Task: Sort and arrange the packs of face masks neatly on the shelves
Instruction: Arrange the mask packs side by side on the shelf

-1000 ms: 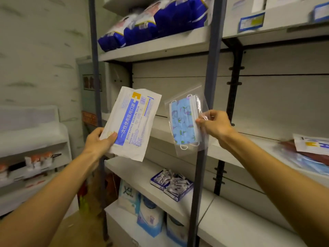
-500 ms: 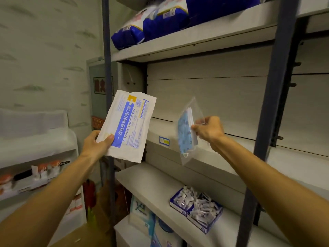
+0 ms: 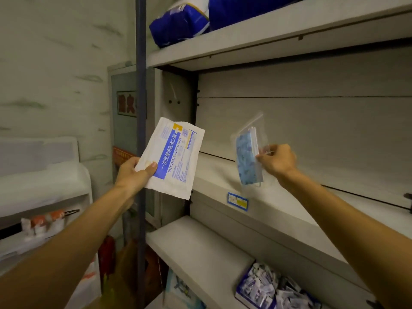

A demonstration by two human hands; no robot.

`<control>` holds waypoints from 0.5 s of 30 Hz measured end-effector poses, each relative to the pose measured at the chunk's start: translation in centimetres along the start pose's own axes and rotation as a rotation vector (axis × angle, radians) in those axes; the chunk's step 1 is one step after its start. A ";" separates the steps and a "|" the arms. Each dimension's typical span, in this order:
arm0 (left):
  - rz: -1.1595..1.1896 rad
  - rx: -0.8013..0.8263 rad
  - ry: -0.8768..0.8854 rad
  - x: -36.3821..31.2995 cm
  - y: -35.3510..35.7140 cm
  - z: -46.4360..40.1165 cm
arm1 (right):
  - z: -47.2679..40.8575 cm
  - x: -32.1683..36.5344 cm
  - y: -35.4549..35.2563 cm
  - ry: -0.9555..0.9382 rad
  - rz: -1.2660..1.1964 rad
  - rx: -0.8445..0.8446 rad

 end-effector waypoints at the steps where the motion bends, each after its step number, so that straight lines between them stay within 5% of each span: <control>1: 0.003 0.012 -0.004 0.5 -0.1 -1.4 | -0.6 0.4 0.7 -0.002 -0.002 -0.010; 15: -0.069 0.290 -0.048 5.5 -0.9 -20.4 | -7.0 5.3 11.2 0.085 0.033 -0.115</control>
Point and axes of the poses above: each hand's wrist, its own z-axis away from the middle knuckle, its own y-axis out of the palm, x = y × z, the point moved 8 cm from there along -z, towards the middle knuckle, and after that the axes turned 12 degrees about z, right-handed, at the moved point
